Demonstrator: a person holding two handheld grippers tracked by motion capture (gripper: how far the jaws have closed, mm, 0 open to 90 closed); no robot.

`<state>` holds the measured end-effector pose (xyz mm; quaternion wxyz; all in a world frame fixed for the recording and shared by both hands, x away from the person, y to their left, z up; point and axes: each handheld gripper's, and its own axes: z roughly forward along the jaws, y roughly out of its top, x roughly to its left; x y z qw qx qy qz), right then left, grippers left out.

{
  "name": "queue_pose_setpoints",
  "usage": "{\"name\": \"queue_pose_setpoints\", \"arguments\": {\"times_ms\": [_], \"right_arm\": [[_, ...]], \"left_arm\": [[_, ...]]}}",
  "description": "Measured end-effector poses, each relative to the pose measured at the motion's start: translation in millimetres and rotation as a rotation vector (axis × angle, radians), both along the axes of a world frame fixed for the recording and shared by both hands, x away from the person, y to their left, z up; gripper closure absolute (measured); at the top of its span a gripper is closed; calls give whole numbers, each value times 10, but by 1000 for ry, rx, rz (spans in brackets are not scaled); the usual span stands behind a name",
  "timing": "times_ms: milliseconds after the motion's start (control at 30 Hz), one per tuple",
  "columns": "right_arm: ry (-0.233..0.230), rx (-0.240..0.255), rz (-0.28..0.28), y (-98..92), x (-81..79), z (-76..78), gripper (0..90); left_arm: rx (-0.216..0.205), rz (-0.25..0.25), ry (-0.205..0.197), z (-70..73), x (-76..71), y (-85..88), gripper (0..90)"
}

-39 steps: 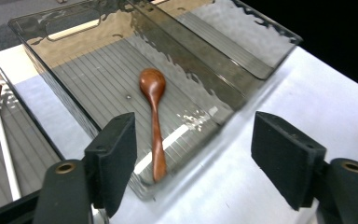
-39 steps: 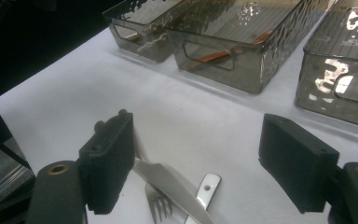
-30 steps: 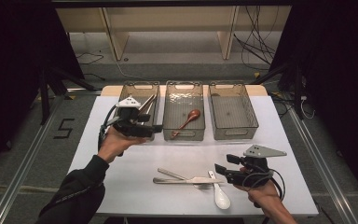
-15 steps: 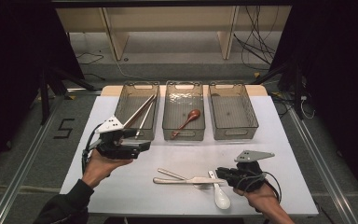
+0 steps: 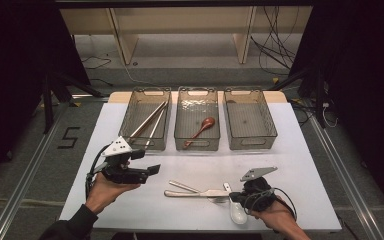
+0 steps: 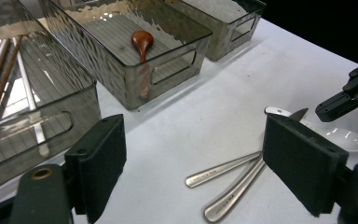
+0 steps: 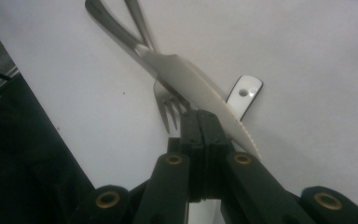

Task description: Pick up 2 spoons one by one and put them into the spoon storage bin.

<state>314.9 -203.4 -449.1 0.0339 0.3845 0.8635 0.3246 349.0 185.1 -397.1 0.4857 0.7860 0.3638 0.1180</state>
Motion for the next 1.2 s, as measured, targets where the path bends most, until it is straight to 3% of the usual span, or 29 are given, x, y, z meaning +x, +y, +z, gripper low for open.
{"name": "queue_pose_setpoints", "arguments": {"times_ms": [333, 667, 833, 1200], "right_arm": [[50, -63, 32, 88, -3, -93, 900], [82, -61, 11, 66, -2, -98, 900], [81, -59, 43, 79, -41, -87, 900], [74, -120, 131, 197, -81, -142, 900]], "left_arm": [[-15, 5, -40, -11, -125, 78, 197], [-19, 9, -41, -44, -175, 128, 195], [-12, 5, -33, -57, -176, 119, 195], [-6, 1, -34, -67, -176, 109, 195]]}}
